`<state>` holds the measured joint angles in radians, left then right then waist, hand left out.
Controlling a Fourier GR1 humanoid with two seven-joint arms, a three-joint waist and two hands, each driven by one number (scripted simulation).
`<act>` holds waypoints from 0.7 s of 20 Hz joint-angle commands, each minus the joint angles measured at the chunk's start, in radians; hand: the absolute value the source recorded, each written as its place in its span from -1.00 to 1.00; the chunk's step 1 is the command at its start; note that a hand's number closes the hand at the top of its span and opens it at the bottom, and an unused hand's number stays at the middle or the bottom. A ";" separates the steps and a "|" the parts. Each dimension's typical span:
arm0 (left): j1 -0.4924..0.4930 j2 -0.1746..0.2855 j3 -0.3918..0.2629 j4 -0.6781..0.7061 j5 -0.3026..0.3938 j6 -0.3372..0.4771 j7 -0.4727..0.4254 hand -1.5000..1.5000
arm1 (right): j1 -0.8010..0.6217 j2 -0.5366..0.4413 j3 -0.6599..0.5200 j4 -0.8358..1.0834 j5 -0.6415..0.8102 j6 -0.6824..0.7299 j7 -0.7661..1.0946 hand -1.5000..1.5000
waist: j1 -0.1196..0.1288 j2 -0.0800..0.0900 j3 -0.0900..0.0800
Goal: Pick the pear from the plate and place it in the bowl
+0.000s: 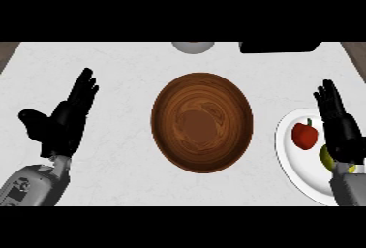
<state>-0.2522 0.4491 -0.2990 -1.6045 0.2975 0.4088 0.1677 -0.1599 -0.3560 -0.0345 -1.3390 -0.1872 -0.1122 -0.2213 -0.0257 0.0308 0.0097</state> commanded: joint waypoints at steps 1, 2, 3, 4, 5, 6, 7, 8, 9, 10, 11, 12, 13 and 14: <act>0.077 0.011 0.020 -0.004 -0.009 -0.024 -0.067 0.00 | 0.066 0.014 -0.071 -0.072 -0.145 0.103 -0.043 -1.00 | 0.016 -0.034 -0.010; -0.004 0.029 0.063 0.006 -0.013 0.007 -0.035 0.00 | 0.002 0.025 -0.104 -0.103 -0.241 0.157 -0.024 -1.00 | 0.004 -0.037 -0.009; 0.000 0.058 0.106 0.003 0.006 -0.004 -0.054 0.00 | -0.025 0.065 -0.125 -0.133 -0.327 0.194 -0.033 -1.00 | 0.005 -0.042 -0.008; 0.000 0.063 0.121 0.004 0.002 0.000 -0.077 0.00 | -0.074 0.104 -0.161 -0.145 -0.410 0.207 -0.040 -1.00 | 0.013 -0.045 -0.006; 0.014 0.083 0.151 0.002 0.004 0.001 -0.098 0.00 | -0.097 0.117 -0.192 -0.180 -0.489 0.240 -0.037 -1.00 | 0.016 -0.056 -0.006; -0.005 0.090 0.175 0.003 0.002 0.009 -0.112 0.00 | -0.125 0.170 -0.210 -0.193 -0.563 0.249 -0.054 -1.00 | 0.018 -0.057 -0.004; 0.025 0.074 0.181 0.005 0.019 0.009 -0.125 0.00 | -0.003 -0.152 -0.233 -0.115 -0.120 0.030 -0.029 -1.00 | -0.004 -0.037 -0.021; 0.021 0.100 0.227 0.018 0.062 -0.045 -0.141 0.00 | -0.023 -0.013 -0.336 -0.108 -0.320 -0.056 0.031 -1.00 | -0.001 -0.036 -0.014; 0.040 0.075 0.211 0.043 0.047 -0.034 -0.170 0.00 | 0.001 0.086 -0.368 -0.123 -0.389 -0.100 -0.001 -1.00 | -0.017 -0.036 -0.013; 0.070 0.084 0.225 0.027 0.061 -0.054 -0.187 0.00 | 0.034 0.114 -0.356 -0.205 -0.364 -0.155 -0.005 -1.00 | -0.008 -0.043 -0.014; 0.035 0.086 0.251 0.059 0.091 -0.092 -0.185 0.00 | 0.066 0.135 -0.328 -0.274 -0.343 -0.169 -0.007 -1.00 | -0.005 -0.037 -0.013; 0.075 0.113 0.275 0.074 0.104 -0.147 -0.227 0.00 | 0.154 0.148 -0.312 -0.386 -0.338 -0.159 -0.002 -1.00 | -0.007 -0.039 -0.013; 0.074 0.097 0.275 0.064 0.106 -0.138 -0.221 0.00 | 0.236 0.138 -0.355 -0.424 -0.376 -0.093 -0.036 -1.00 | -0.009 -0.039 -0.011; 0.099 0.105 0.275 0.034 0.093 -0.149 -0.230 0.00 | 0.264 0.124 -0.321 -0.551 -0.344 -0.143 0.049 -1.00 | 0.003 -0.039 -0.012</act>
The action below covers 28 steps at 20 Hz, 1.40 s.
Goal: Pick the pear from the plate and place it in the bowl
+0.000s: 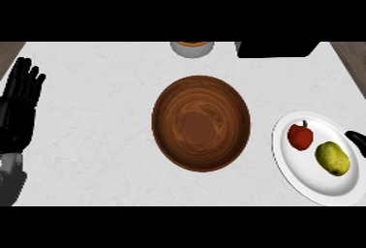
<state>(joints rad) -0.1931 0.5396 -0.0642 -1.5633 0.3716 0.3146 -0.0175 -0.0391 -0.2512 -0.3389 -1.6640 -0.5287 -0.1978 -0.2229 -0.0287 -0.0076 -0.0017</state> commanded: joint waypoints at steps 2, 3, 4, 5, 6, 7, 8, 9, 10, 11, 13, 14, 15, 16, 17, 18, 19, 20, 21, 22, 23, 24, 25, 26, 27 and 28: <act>-0.029 0.030 0.073 0.028 0.032 -0.076 -0.006 0.00 | 0.213 -0.037 -0.067 -0.274 -0.034 0.002 0.099 -1.00 | 0.007 0.003 0.001; -0.014 -0.009 0.075 0.102 0.026 -0.088 -0.092 0.00 | 0.237 -0.084 -0.104 -0.238 -0.034 0.030 0.114 -1.00 | 0.003 0.006 0.000; 0.015 0.012 0.076 0.059 0.015 -0.074 -0.072 0.00 | 0.320 -0.087 -0.103 -0.288 -0.016 0.053 0.118 -1.00 | 0.001 0.003 0.000; -0.003 -0.013 0.064 0.073 0.029 -0.098 -0.085 0.00 | 0.300 -0.150 -0.147 -0.218 -0.020 0.082 0.135 -1.00 | 0.005 0.006 0.001; -0.028 -0.028 0.055 0.094 0.011 -0.062 -0.068 0.00 | 0.325 -0.198 -0.167 -0.219 -0.021 0.094 0.188 -1.00 | -0.004 0.006 0.000; 0.031 0.009 0.096 0.078 0.042 -0.122 -0.107 0.00 | 0.355 -0.226 -0.190 -0.259 -0.021 0.081 0.239 -1.00 | 0.007 0.004 0.000; 0.041 -0.009 0.070 0.055 0.017 -0.091 -0.094 0.00 | 0.410 -0.252 -0.227 -0.251 -0.057 0.140 0.260 -1.00 | 0.002 0.002 0.000; 0.021 -0.013 0.065 0.044 0.008 -0.065 -0.065 0.00 | 0.450 -0.276 -0.252 -0.250 -0.074 0.180 0.279 -1.00 | -0.002 0.002 0.001; 0.021 0.000 0.085 0.078 0.029 -0.105 -0.077 0.00 | 0.460 -0.311 -0.298 -0.225 -0.104 0.199 0.315 -1.00 | -0.001 0.004 0.001; -0.014 -0.019 0.050 0.051 -0.008 -0.066 -0.044 0.00 | 0.450 -0.320 -0.279 -0.224 -0.083 0.201 0.340 -1.00 | 0.008 0.005 0.001; 0.023 0.010 0.082 0.055 0.018 -0.095 -0.057 0.00 | 0.523 -0.445 -0.314 -0.174 -0.118 0.364 0.377 -1.00 | 0.000 0.002 0.001; 0.018 -0.034 0.064 0.060 0.005 -0.071 -0.083 0.00 | 0.552 -0.455 -0.301 -0.142 -0.115 0.440 0.357 -1.00 | -0.004 0.004 0.002; 0.021 -0.017 0.065 0.019 0.007 -0.077 -0.065 0.00 | 0.552 -0.493 -0.306 -0.129 -0.113 0.479 0.365 -1.00 | 0.011 0.002 0.002; 0.002 -0.023 0.076 0.073 0.018 -0.093 -0.073 0.00 | 0.578 -0.524 -0.337 -0.138 -0.147 0.533 0.383 -1.00 | -0.005 0.004 0.001; 0.022 -0.009 0.089 0.050 0.019 -0.098 -0.076 0.00 | 0.612 -0.516 -0.348 -0.116 -0.150 0.591 0.363 -1.00 | 0.003 0.002 0.002; 0.013 -0.054 0.047 0.062 -0.017 -0.066 -0.086 0.00 | 0.592 -0.544 -0.348 -0.103 -0.169 0.628 0.375 -1.00 | 0.006 0.005 0.002; 0.042 -0.022 0.074 0.039 0.002 -0.099 -0.088 0.00 | 0.609 -0.540 -0.334 -0.095 -0.143 0.669 0.355 -1.00 | 0.017 0.004 0.002; 0.015 -0.027 0.075 0.097 -0.006 -0.114 -0.116 0.00 | 0.614 -0.568 -0.349 -0.057 -0.154 0.731 0.345 -1.00 | 0.008 0.007 0.002; 0.007 -0.011 0.102 0.067 0.024 -0.117 -0.073 0.00 | 0.631 -0.560 -0.351 -0.037 -0.101 0.775 0.296 -1.00 | 0.014 0.005 0.003; -0.030 -0.017 0.084 0.049 0.009 -0.091 -0.032 0.00 | 0.599 -0.569 -0.308 -0.015 -0.058 0.779 0.297 -1.00 | 0.022 0.007 0.003; -0.006 -0.027 0.076 0.064 -0.005 -0.101 -0.054 0.00 | 0.622 -0.546 -0.307 -0.067 -0.034 0.790 0.297 -1.00 | 0.018 0.007 0.002; -0.083 -0.027 0.097 0.148 0.005 -0.128 -0.061 0.00 | 0.594 -0.534 -0.306 -0.019 -0.025 0.822 0.272 -1.00 | 0.013 0.009 0.002; -0.021 -0.035 0.086 0.064 -0.020 -0.100 -0.040 0.00 | 0.578 -0.543 -0.327 -0.041 -0.039 0.807 0.338 -1.00 | 0.024 0.007 0.002; -0.084 -0.067 0.071 0.125 -0.040 -0.084 -0.056 0.00 | 0.555 -0.565 -0.312 -0.008 -0.045 0.824 0.360 -1.00 | 0.020 0.009 0.002; -0.032 -0.067 0.079 0.086 -0.038 -0.096 -0.051 0.00 | 0.546 -0.538 -0.335 0.053 -0.002 0.880 0.301 -1.00 | 0.024 0.007 0.002; 0.000 -0.018 0.104 0.032 -0.015 -0.134 -0.036 0.00 | 0.450 -0.589 -0.293 0.142 0.018 0.847 0.316 -1.00 | 0.040 0.008 0.003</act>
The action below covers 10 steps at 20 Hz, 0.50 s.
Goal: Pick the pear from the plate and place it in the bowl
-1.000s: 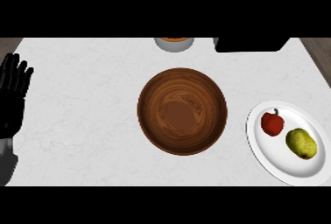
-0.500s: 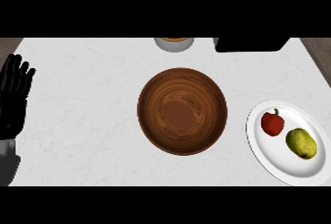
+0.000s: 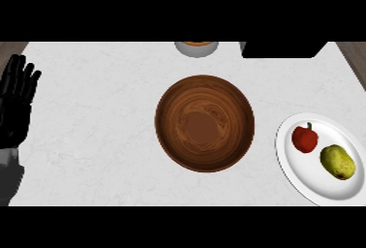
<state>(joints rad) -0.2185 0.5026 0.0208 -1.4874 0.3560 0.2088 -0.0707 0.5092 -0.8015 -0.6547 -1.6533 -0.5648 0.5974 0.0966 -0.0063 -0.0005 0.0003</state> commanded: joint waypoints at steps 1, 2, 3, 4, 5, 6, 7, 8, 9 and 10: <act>-0.014 -0.031 0.022 0.049 -0.034 -0.014 -0.044 0.00 | -0.063 0.011 0.008 0.039 0.077 0.058 0.021 -1.00 | 0.002 0.001 0.000; -0.045 -0.044 0.000 0.046 -0.045 -0.005 0.003 0.00 | -0.113 0.011 0.028 0.076 0.088 0.060 0.028 -1.00 | 0.003 0.001 0.000; 0.028 -0.011 0.029 -0.036 -0.018 -0.032 0.018 0.00 | -0.044 0.099 0.022 0.049 0.182 0.070 -0.057 -1.00 | 0.004 -0.001 0.000; -0.047 -0.020 0.035 0.037 -0.026 -0.038 0.027 0.00 | -0.102 0.093 0.059 -0.013 0.125 0.022 0.058 -1.00 | 0.002 0.001 0.000; -0.053 -0.042 0.015 0.005 -0.043 -0.004 0.040 0.00 | -0.164 0.116 0.111 0.040 0.202 -0.008 0.011 -1.00 | 0.007 0.001 0.000; -0.046 -0.063 -0.003 0.007 -0.075 0.009 0.031 0.00 | -0.143 0.144 0.103 0.032 0.219 0.014 0.001 -1.00 | 0.004 0.001 0.000; 0.003 -0.030 0.070 0.049 -0.023 -0.082 -0.034 0.00 | -0.174 0.105 0.069 0.092 0.219 0.058 -0.011 -1.00 | 0.006 0.001 0.000; -0.038 -0.050 0.045 0.030 -0.040 -0.044 0.015 0.00 | -0.187 0.157 0.119 0.116 0.290 0.037 -0.053 -1.00 | 0.006 0.001 0.000; -0.009 -0.043 0.046 0.003 -0.055 -0.045 0.023 0.00 | -0.120 0.193 0.090 0.082 0.320 0.065 -0.101 -1.00 | 0.002 0.000 0.000; 0.043 -0.016 0.084 -0.048 -0.030 -0.089 0.025 0.00 | -0.179 0.162 0.073 0.098 0.268 0.058 -0.020 -1.00 | 0.007 -0.001 0.000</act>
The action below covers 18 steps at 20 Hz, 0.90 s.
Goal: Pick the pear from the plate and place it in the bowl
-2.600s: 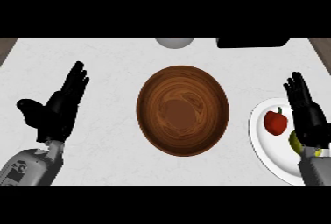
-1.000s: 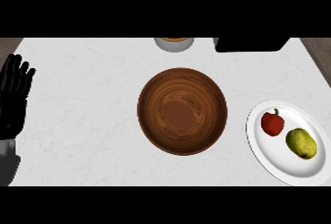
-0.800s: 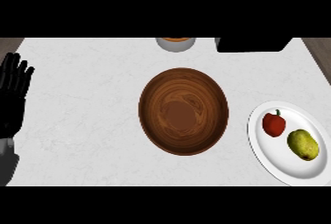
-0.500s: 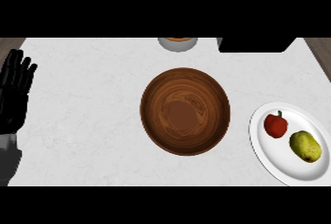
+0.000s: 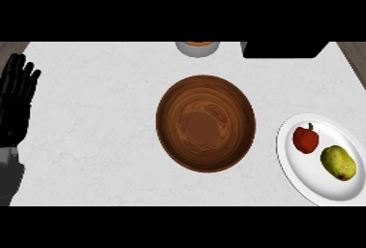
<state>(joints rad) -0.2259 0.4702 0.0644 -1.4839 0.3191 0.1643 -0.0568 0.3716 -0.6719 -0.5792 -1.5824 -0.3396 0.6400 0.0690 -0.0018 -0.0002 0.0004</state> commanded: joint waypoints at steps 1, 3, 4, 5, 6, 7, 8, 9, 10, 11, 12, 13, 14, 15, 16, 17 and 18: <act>-0.014 -0.020 0.021 0.024 -0.006 -0.039 0.002 0.00 | -0.064 0.039 0.032 -0.029 0.034 -0.003 0.085 -1.00 | -0.001 0.000 -0.001; 0.023 -0.009 0.050 -0.015 -0.013 -0.047 0.006 0.00 | -0.097 0.068 0.041 0.036 0.082 0.006 0.047 -1.00 | 0.002 0.000 0.000; -0.044 -0.044 0.022 0.049 -0.048 -0.016 -0.013 0.00 | -0.142 0.060 0.049 0.140 0.124 0.017 -0.017 -1.00 | 0.000 0.001 0.000; -0.041 -0.034 0.032 -0.008 -0.039 -0.014 0.051 0.00 | -0.135 0.066 0.031 0.149 0.134 0.026 -0.025 -1.00 | 0.000 0.000 0.000; -0.010 -0.065 0.007 -0.017 -0.055 -0.008 0.007 0.00 | -0.138 0.127 0.096 0.078 0.187 -0.040 0.003 -1.00 | 0.002 0.000 0.000; 0.052 -0.027 0.056 -0.012 -0.025 -0.079 -0.023 0.00 | -0.158 0.120 0.084 0.078 0.168 -0.039 0.041 -1.00 | 0.004 0.000 -0.001; 0.019 -0.033 0.062 -0.010 -0.039 -0.052 0.015 0.00 | -0.149 0.123 0.083 0.155 0.229 -0.005 -0.056 -1.00 | 0.002 0.000 0.000; 0.030 -0.023 0.088 -0.001 -0.032 -0.075 -0.004 0.00 | -0.097 0.166 0.077 0.038 0.204 -0.026 0.008 -1.00 | -0.001 -0.001 -0.001; -0.015 -0.049 0.063 0.037 -0.053 -0.063 -0.003 0.00 | -0.162 0.160 0.098 0.173 0.278 -0.030 -0.089 -1.00 | 0.000 0.001 0.000; -0.013 -0.042 0.081 0.010 -0.052 -0.063 0.025 0.00 | -0.148 0.156 0.075 0.186 0.272 -0.002 -0.112 -1.00 | -0.001 0.000 0.000; -0.030 -0.056 0.078 0.061 -0.059 -0.083 -0.017 0.00 | -0.174 0.177 0.098 0.175 0.308 -0.046 -0.091 -1.00 | -0.001 0.001 0.000; 0.030 -0.075 0.054 -0.057 -0.076 -0.056 0.030 0.00 | -0.189 0.172 0.078 0.114 0.261 -0.050 -0.010 -1.00 | 0.001 -0.001 0.000; 0.006 -0.106 0.051 0.073 -0.100 -0.067 -0.070 0.00 | -0.221 0.146 0.079 0.228 0.292 -0.020 -0.095 -1.00 | 0.000 0.001 0.000; 0.038 -0.067 0.080 -0.004 -0.078 -0.087 -0.012 0.00 | -0.198 0.193 0.095 0.232 0.328 -0.040 -0.159 -1.00 | 0.002 0.000 0.000; 0.006 -0.106 0.057 0.036 -0.121 -0.055 -0.031 0.00 | -0.228 0.169 0.070 0.189 0.289 -0.033 -0.086 -1.00 | -0.001 0.000 0.000; -0.049 -0.087 0.061 -0.010 -0.090 -0.044 0.077 0.00 | -0.143 0.224 0.092 0.130 0.328 -0.049 -0.147 -1.00 | -0.004 -0.001 0.000; 0.013 -0.084 0.081 -0.015 -0.090 -0.085 0.033 0.00 | -0.248 0.182 0.092 0.242 0.350 -0.044 -0.158 -1.00 | 0.002 0.000 0.000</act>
<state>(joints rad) -0.2258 0.3931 0.1299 -1.4776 0.2368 0.0997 -0.0455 0.1805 -0.4968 -0.4950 -1.4022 -0.0418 0.6041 -0.0392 -0.0019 -0.0002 0.0002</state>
